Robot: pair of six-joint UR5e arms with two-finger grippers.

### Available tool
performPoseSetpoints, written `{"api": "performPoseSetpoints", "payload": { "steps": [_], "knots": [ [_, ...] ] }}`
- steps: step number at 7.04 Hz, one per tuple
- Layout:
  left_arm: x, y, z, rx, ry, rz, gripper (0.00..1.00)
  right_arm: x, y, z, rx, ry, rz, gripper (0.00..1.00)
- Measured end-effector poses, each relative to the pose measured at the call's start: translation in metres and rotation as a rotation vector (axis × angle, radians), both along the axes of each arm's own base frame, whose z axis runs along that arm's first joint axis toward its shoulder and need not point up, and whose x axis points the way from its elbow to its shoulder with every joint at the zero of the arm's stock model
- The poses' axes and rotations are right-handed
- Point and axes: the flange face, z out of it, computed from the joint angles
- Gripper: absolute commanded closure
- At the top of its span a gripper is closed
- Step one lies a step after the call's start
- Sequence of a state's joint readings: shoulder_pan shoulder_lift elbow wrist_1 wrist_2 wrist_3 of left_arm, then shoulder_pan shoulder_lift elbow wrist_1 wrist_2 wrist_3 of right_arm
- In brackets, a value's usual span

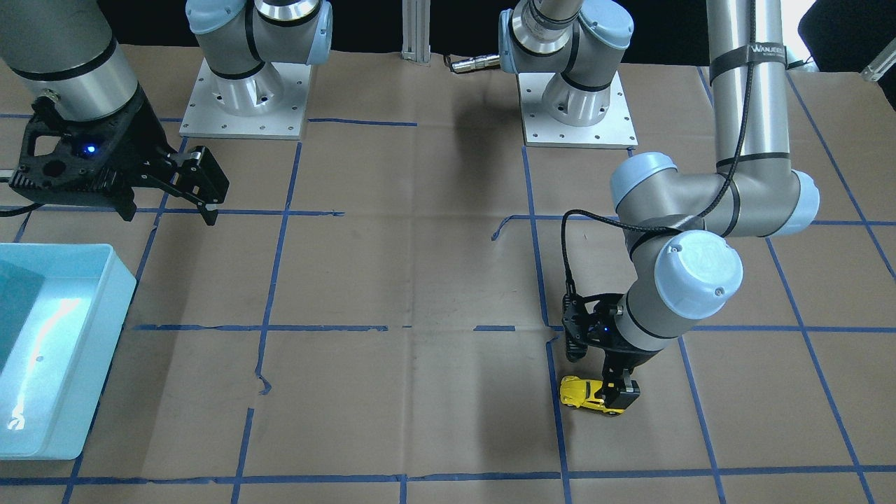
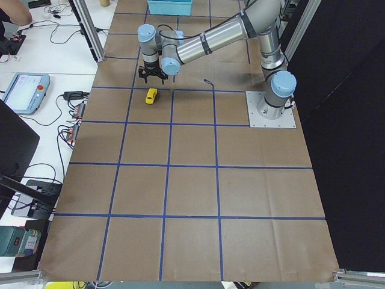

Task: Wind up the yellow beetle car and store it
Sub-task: 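Close the left gripper on the yellow car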

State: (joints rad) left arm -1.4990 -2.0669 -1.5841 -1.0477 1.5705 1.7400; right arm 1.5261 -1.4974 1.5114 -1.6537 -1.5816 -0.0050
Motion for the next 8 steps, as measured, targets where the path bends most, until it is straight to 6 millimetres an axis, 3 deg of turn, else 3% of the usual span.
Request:
{"api": "performPoseSetpoints", "payload": {
  "steps": [4,5,7,8],
  "knots": [
    [0.002,-0.018,-0.042,-0.022,0.005,-0.044,0.12,-0.001,0.000,-0.001,0.002,-0.002,-0.003,0.00],
    [0.002,-0.019,-0.045,-0.022,0.005,-0.043,0.28,-0.001,0.001,0.000,0.001,-0.003,-0.003,0.00],
    [0.003,-0.020,-0.046,-0.023,0.006,-0.043,0.39,0.000,0.003,0.002,-0.003,-0.003,-0.001,0.00],
    [0.004,-0.020,-0.047,-0.021,0.006,-0.045,0.40,0.001,0.004,0.003,-0.005,-0.004,0.001,0.00]
  ]
}}
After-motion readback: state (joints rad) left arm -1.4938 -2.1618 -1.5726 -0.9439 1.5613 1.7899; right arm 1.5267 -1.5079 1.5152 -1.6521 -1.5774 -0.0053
